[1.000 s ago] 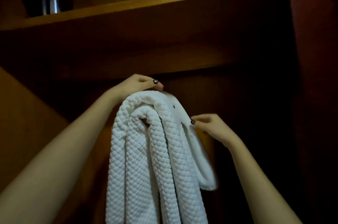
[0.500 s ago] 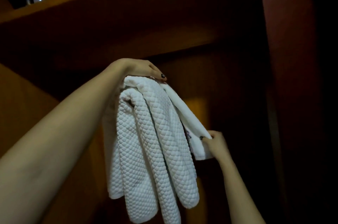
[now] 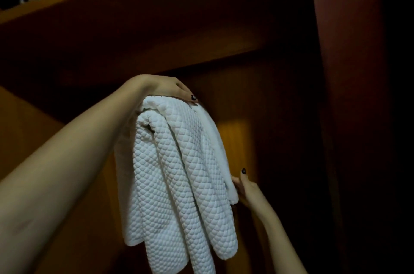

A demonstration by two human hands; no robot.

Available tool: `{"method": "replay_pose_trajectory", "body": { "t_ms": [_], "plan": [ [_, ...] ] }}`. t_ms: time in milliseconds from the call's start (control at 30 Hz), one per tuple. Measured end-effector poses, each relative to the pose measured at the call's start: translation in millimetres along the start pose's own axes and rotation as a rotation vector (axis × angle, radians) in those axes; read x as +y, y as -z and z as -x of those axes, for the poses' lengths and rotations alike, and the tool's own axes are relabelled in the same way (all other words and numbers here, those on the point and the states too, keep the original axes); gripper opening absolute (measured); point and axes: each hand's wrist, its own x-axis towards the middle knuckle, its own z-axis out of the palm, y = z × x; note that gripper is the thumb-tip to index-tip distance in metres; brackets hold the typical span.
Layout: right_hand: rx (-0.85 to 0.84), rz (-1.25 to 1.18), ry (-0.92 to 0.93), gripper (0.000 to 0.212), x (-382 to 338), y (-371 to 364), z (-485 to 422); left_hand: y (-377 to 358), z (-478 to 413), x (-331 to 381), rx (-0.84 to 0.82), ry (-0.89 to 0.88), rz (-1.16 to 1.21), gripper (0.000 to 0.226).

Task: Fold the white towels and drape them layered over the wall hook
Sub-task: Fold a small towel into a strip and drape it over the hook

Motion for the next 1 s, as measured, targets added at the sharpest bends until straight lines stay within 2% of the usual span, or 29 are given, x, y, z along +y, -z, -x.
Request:
{"method": "replay_pose_trajectory", "body": {
  "t_ms": [100,200,333,467,633,867,1000],
  "plan": [
    [-0.026,-0.079,-0.03,0.05,-35.9,-3.7,-6.8,-2.0,2.5,2.1,0.015,-0.013,0.01,0.031],
    [-0.013,0.008,0.004,0.041,-77.3,-8.5,-6.0,-2.7,7.5,6.5,0.039,-0.037,-0.027,0.027],
    [0.105,0.217,0.226,0.044,-144.2,-8.6,6.2,-0.2,23.6,7.3,0.132,-0.094,-0.008,0.026],
    [0.224,0.434,0.292,0.05,-197.0,-18.3,22.7,-1.1,52.8,2.1,0.263,-0.249,0.032,0.031],
    [0.316,0.641,0.343,0.052,-224.7,-51.0,59.0,-21.1,107.3,-22.9,0.44,-0.415,0.182,0.031],
    [0.42,0.82,0.257,0.054,-214.0,-114.7,137.9,-99.3,161.2,-54.6,0.651,-0.577,0.255,0.036],
    [0.463,0.908,0.066,0.056,-182.0,-131.2,204.4,-176.8,187.6,-56.8,0.606,-0.626,0.382,0.038]
  ]
}}
